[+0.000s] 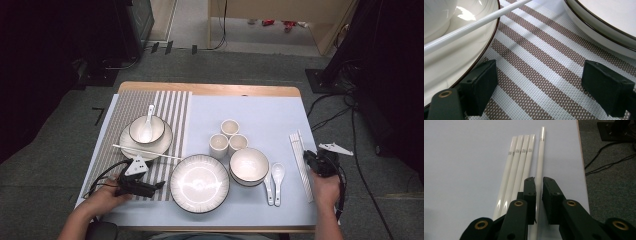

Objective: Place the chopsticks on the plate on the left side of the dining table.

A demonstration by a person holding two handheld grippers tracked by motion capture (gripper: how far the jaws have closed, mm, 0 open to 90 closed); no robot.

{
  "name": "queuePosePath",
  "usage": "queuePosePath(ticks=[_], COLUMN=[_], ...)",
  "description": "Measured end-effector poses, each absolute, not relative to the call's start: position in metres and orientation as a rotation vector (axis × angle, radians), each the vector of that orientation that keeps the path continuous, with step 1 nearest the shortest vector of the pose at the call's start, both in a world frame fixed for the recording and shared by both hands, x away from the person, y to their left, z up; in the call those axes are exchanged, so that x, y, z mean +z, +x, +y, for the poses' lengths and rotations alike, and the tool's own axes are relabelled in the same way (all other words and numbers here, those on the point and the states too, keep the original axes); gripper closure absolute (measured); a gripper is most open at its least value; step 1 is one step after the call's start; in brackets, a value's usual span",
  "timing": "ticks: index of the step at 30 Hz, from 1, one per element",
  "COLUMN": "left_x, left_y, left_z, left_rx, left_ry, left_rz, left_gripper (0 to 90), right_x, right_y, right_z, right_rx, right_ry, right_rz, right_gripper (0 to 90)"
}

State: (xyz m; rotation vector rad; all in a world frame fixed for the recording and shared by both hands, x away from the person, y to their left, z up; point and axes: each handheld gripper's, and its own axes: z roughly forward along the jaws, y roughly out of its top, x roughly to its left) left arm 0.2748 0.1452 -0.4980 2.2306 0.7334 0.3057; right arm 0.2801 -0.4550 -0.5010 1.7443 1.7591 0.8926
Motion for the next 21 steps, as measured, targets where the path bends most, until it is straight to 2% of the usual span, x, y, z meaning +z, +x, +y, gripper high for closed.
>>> queuePosePath(ticks=[21], left_x=[-0.498], left_y=[0.2747], left_z=[0.1453], left_rx=[0.306], left_ry=[2.23], left_rz=[0.734], left_gripper=[13.8], right_x=[-0.4967], right_y=[0.2824], right_z=[-0.4529], right_rx=[0.84], right_ry=[1.769], right_rz=[1.754], right_gripper=[85.0])
